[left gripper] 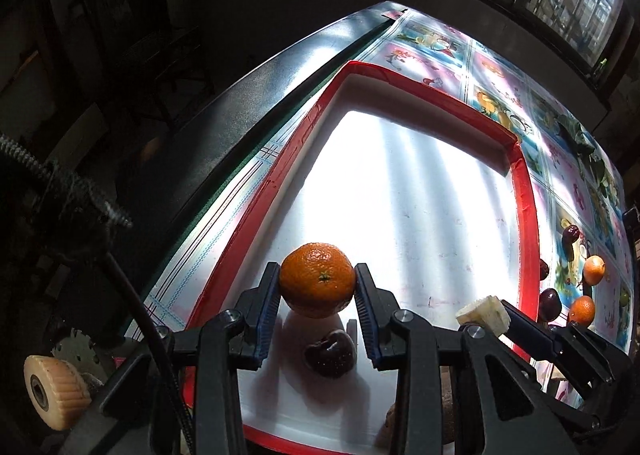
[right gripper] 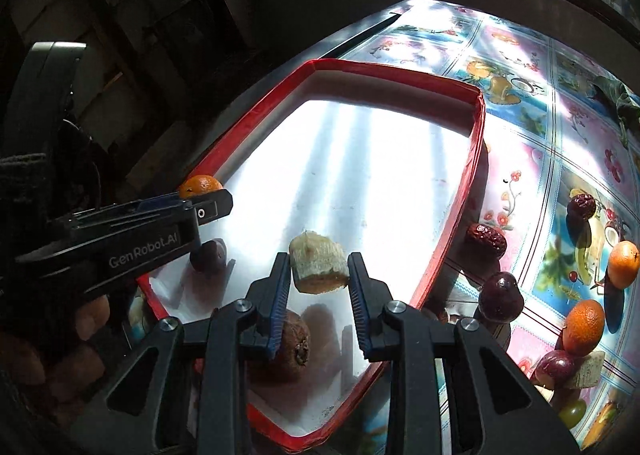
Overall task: Organize fruits
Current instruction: 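Open left tool to drop the mandarin while right tool releases the chunk in the tray, then move left tool to a pale fruit cube while right tool moves to a green grape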
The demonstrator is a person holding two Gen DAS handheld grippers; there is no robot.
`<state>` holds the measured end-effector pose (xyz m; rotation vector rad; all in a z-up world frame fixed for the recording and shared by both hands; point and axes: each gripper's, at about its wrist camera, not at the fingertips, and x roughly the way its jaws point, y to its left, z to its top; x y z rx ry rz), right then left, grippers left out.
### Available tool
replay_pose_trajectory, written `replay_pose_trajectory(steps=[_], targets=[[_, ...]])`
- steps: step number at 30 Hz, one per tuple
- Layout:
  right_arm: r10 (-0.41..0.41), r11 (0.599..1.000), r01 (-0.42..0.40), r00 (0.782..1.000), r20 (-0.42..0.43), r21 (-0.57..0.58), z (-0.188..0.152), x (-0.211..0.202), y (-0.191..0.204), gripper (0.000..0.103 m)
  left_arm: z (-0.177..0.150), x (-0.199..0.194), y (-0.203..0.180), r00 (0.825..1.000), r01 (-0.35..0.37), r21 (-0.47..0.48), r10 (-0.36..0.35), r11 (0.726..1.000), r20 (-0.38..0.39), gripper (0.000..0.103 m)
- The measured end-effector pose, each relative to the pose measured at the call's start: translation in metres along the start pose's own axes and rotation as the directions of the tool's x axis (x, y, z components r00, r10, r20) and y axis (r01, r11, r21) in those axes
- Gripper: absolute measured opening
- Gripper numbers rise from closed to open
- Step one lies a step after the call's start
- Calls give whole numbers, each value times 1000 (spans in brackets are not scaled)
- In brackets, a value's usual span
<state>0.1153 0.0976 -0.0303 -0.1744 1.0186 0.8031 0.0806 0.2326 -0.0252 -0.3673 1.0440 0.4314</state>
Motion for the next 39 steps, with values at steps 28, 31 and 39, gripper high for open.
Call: replay_pose_trajectory(steps=[28,31,39], targets=[[-282,958,277,956,78,71,-39,-88,-35,62,-33,-72,-28,989,19,33,-24,999,143,57],[-352,935,347,932,80,77,-47,-97,-43,62,-39,-73,-38,991,30,49,-36,998,131,59],[-373,925,362,923,92,114,-63,-117,-63,63,-55,-83,-65,992,39,109,-52,993,119,59]])
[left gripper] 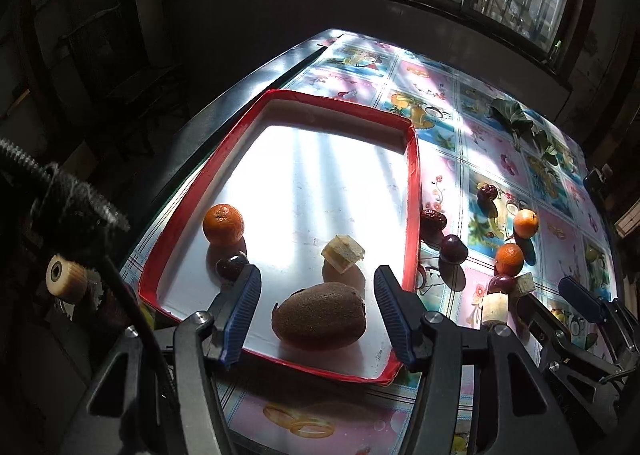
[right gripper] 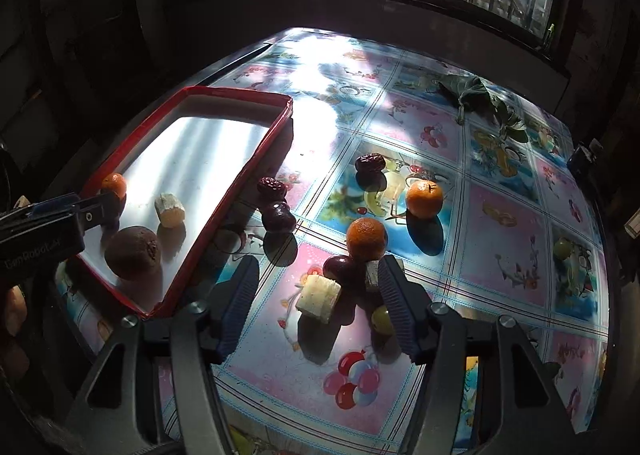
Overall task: Organize fruits
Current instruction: 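Move left tool to a pale fruit cube while right tool moves to a green grape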
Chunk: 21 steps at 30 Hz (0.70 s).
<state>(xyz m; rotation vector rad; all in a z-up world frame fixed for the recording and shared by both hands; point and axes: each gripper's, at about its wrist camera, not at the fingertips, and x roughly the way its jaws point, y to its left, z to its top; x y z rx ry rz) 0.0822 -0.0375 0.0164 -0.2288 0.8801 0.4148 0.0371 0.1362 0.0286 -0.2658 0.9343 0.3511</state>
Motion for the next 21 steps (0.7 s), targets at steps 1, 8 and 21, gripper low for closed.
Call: replay_pose_trajectory(steps=[1,8,21], targets=[[-2,1000,2,1000,2,7,-2,-1,-4,64,-1,-2,-3,1000,3,5,-4,1000,2,59],[-5,994,8,1000,-29,108,-25,-1,-50,65,-15,-3,-36,999,49,66,-48,997,-16,62],[-27,975,37,998,-48,219,-52,-4,-97,65,-36,4,-84,988,134,166,-119,977,-97,63]])
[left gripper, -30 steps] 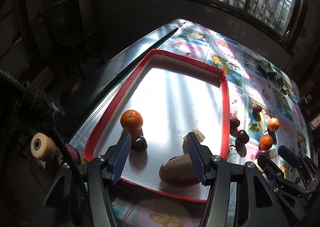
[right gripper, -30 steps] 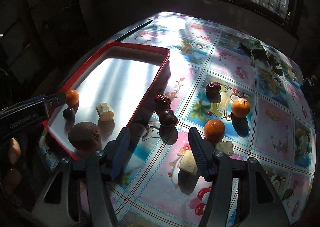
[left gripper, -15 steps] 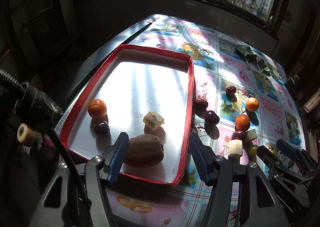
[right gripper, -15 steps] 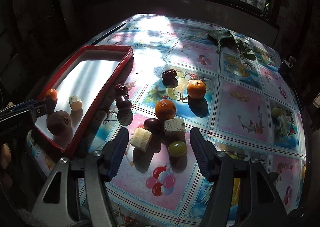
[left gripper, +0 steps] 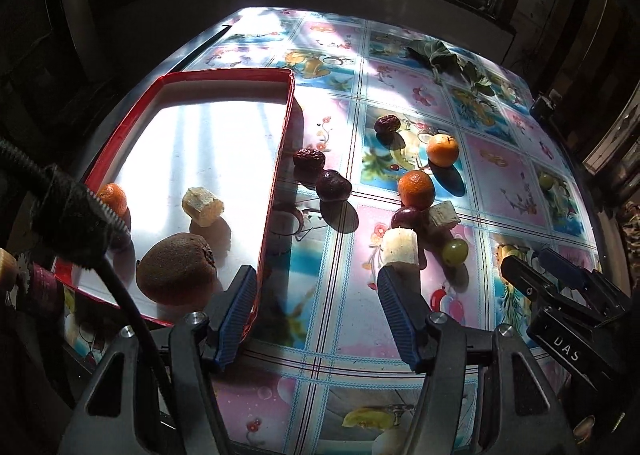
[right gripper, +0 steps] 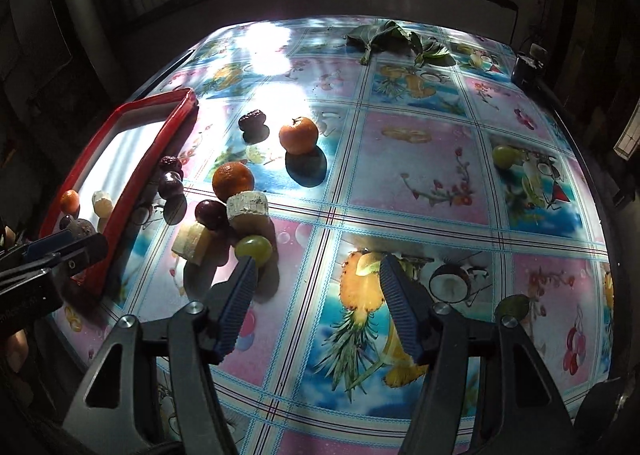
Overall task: Organize fruits
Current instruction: 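Move left tool to a pale fruit cube while right tool moves to a green grape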
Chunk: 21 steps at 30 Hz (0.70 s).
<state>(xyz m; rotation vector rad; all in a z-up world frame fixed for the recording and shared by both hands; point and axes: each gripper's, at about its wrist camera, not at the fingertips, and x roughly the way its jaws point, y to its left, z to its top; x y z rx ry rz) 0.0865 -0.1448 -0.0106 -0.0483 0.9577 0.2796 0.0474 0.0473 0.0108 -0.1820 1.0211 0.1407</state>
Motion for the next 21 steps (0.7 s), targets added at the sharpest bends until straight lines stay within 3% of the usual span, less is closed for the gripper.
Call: replay_pose_trajectory(steps=[9,21], targets=[[2,999,-2,1000,-3,32,-10,1,-15,65,-6,5,-12,999,37,28,-36,999,-31,63],[-44,983,36,998,37,180,-33,-22,-77,65,-2,27,-33,988,125,38,-122,991,-91,63]])
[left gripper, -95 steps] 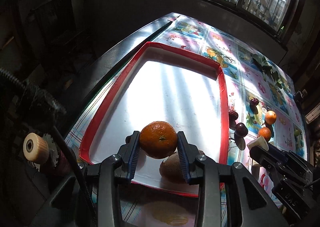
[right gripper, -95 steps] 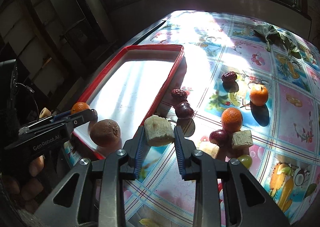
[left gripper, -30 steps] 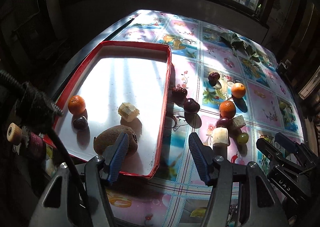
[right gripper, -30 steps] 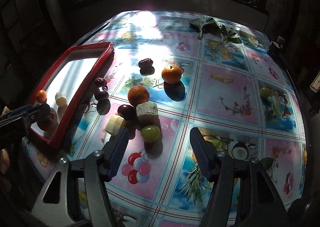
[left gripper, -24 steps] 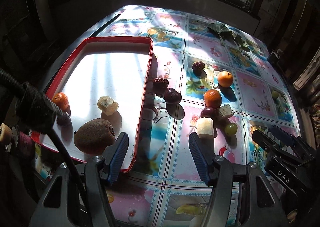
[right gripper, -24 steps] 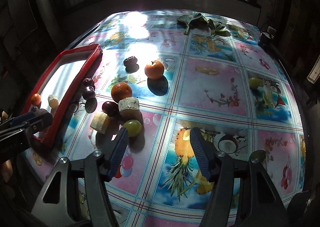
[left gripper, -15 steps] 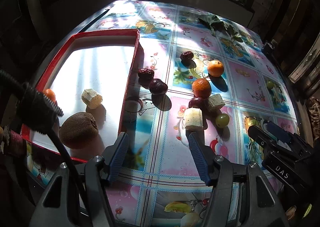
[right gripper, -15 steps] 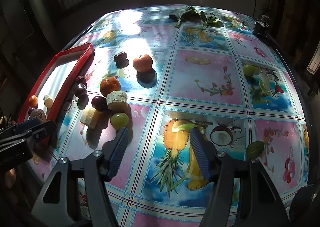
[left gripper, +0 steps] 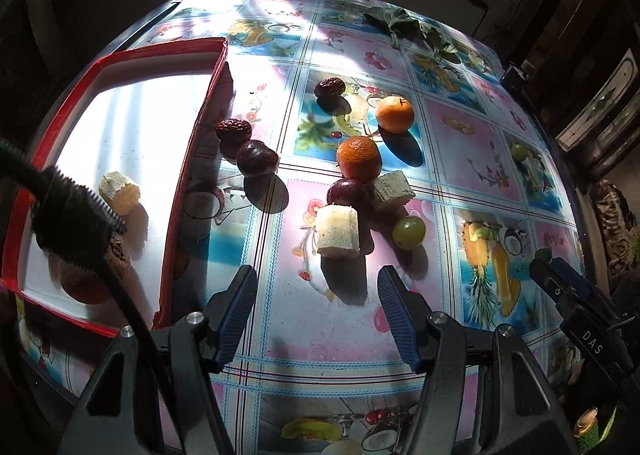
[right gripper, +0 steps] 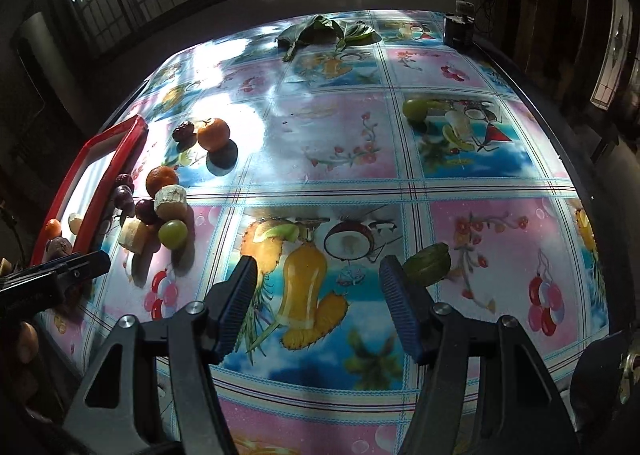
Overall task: Organize fruits
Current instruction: 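Move left tool to a pale fruit cube while right tool moves to a green grape, then close left tool on the pale cube while right tool closes on the green grape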
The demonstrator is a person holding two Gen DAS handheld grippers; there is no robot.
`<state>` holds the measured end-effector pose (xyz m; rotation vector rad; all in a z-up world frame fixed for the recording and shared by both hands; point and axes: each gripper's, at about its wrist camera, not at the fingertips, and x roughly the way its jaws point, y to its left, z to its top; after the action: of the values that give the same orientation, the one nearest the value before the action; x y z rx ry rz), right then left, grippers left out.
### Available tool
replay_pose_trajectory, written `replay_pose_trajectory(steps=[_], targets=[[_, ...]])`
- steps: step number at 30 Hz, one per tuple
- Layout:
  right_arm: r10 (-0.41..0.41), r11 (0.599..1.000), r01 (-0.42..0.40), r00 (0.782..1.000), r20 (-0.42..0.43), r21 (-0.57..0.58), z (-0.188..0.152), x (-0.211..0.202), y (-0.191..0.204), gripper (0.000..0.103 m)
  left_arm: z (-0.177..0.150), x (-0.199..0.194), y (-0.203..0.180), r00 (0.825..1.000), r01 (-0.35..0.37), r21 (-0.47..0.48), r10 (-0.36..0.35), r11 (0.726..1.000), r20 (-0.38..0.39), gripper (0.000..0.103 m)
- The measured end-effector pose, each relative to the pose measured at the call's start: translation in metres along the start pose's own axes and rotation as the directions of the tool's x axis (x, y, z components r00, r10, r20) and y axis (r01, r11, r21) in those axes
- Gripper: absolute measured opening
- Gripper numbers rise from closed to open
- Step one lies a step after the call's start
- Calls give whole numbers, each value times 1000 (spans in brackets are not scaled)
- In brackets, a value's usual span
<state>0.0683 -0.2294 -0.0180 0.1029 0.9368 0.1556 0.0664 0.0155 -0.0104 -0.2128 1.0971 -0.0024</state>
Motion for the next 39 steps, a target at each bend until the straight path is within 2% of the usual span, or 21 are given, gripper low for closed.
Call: replay_pose_trajectory(steps=[10,17,20,24,26,28,30,32,34,39], targets=[[-27,998,27,1000,5,50,3,6,-27,64,10,22,-9,1000,13,2,-13,1000,-27,63],[-68,991,59,995,69,117,63,36,-54,64,15,34,-7,998,41,-23,-41,999,-39,63],[-105,987,97,993,56,128,90,60,-64,64,17,35,-8,998,50,-22,-50,999,-29,63],[-149,983,147,989,12,107,110,90,-68,64,20,37,-10,998,60,-21,-60,998,-19,60],[-167,983,166,986,6,78,112,98,-66,59,20,37,-11,999,51,-13,-51,999,-7,54],[-183,982,182,983,14,44,112,100,-61,55,20,38,-10,999,38,-9,-38,999,3,32],[-168,985,168,985,23,27,111,98,-60,42,21,38,-6,999,44,-14,-44,999,4,25],[-141,990,140,990,17,26,109,97,-58,19,21,37,-3,998,59,-19,-59,998,5,25],[-89,996,89,996,7,29,106,95,-56,7,18,34,-1,999,49,-16,-49,999,10,25],[-27,999,26,999,22,28,89,78,-48,5,12,26,4,998,59,-21,-58,998,13,25]])
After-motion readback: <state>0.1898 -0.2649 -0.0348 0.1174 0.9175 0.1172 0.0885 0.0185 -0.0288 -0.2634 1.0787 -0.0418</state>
